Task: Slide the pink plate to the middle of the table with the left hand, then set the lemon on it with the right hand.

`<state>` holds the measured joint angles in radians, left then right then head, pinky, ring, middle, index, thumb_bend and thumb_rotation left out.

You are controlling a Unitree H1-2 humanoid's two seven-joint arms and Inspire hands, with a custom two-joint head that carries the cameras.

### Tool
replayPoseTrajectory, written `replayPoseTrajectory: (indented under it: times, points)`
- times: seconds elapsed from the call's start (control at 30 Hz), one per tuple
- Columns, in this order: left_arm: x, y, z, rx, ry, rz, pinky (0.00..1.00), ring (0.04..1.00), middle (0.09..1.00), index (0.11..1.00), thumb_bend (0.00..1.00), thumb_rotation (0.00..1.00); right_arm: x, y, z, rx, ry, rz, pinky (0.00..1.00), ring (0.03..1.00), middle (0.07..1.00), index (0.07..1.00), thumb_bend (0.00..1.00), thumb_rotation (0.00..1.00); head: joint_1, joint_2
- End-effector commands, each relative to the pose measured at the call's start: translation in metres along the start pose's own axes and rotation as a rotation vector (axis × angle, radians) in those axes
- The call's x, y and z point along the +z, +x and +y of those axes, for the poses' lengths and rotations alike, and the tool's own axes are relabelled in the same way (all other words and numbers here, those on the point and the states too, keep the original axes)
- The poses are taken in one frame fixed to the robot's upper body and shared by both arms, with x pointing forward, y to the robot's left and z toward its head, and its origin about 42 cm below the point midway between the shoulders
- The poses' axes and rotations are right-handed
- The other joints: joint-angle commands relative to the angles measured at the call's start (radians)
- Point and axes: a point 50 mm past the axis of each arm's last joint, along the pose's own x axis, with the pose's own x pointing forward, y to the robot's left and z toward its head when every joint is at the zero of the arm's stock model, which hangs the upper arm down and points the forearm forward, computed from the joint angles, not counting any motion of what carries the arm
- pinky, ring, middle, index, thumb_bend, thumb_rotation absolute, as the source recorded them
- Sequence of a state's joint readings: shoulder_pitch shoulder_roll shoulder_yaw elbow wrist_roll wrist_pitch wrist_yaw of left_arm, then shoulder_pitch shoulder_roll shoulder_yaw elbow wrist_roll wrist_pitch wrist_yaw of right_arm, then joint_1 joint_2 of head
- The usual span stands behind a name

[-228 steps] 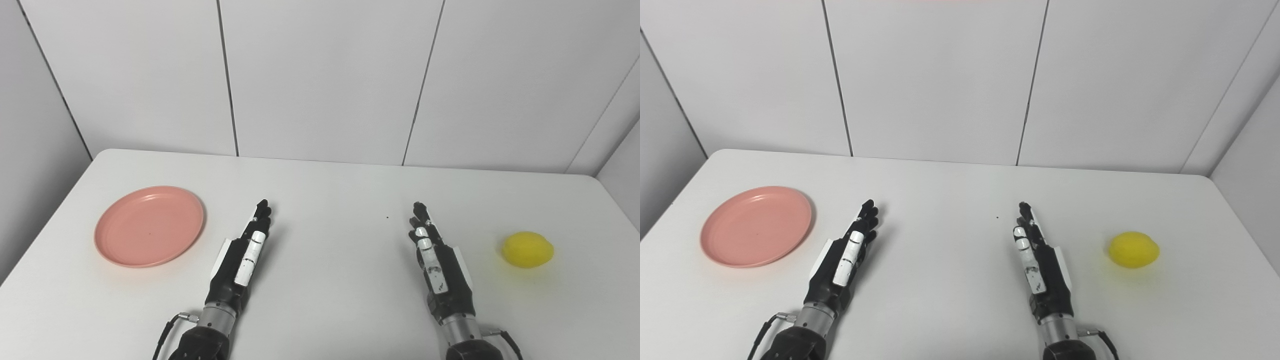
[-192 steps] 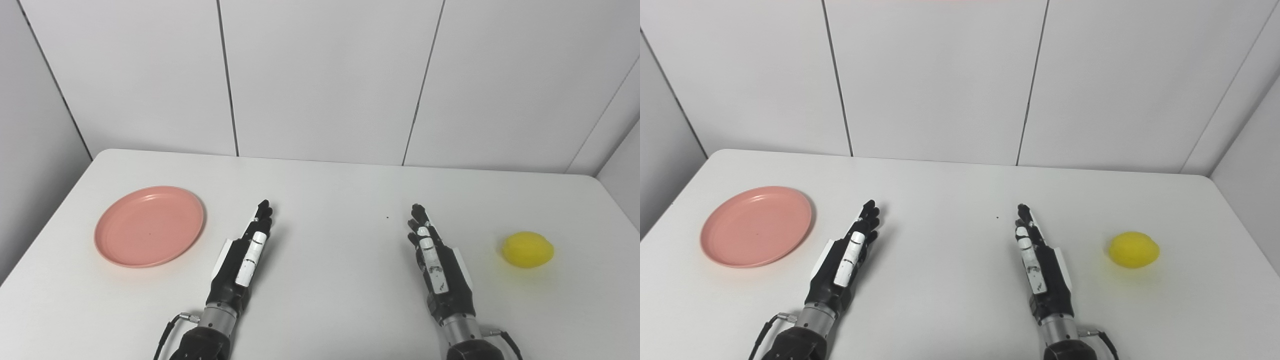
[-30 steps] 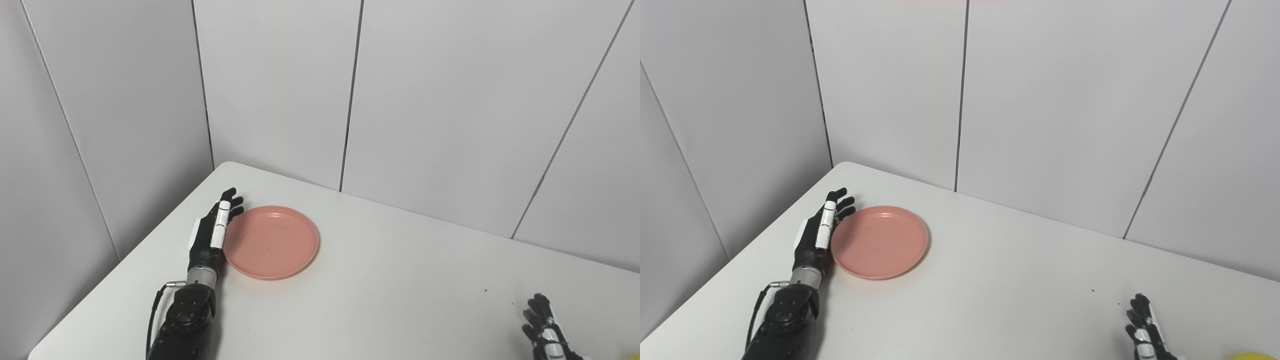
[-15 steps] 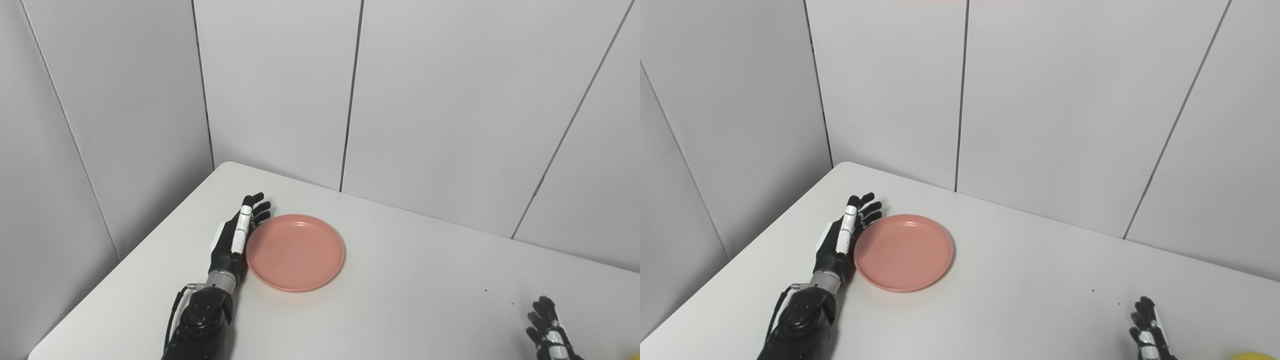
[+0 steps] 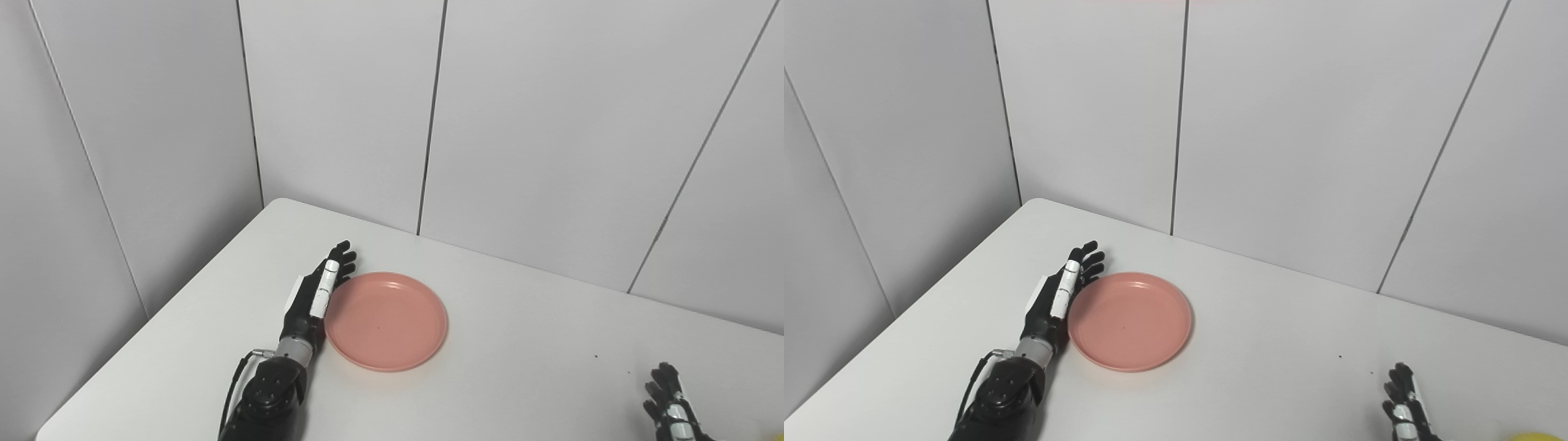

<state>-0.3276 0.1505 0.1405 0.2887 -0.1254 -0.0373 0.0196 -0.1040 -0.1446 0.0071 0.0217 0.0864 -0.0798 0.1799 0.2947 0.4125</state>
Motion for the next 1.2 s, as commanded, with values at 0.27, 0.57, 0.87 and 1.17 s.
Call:
replayPoseTrajectory:
  times: [0.27,0.57,0.87,1.17]
  points:
    - [0.007,-0.001,-0.039,-0.091,-0.013,-0.035,0.96,0.919,0.907,0.903,0.77,1.0,0.006,0.013,0.007,0.008,-0.005,-0.074,1.0,1.0,1.0,1.0,0.49,1.0,-0.104,0.049]
    - [0.008,-0.012,-0.048,-0.17,-0.011,-0.031,1.0,0.946,0.932,0.929,0.74,1.0,0.006,0.015,0.018,-0.007,0.002,-0.054,1.0,1.0,1.0,1.0,0.61,0.95,-0.226,0.085]
    - [0.008,-0.019,-0.062,-0.206,-0.039,-0.013,1.0,0.954,0.932,0.933,0.74,1.0,0.011,0.021,0.033,-0.045,0.026,-0.075,0.98,0.998,1.0,1.0,0.61,0.88,-0.307,0.106]
    - [0.012,-0.026,-0.077,-0.258,-0.045,-0.016,0.95,0.942,0.934,0.936,0.69,1.0,0.015,0.024,0.045,-0.095,0.052,-0.07,0.96,0.97,0.971,0.959,0.65,0.84,-0.401,0.126]
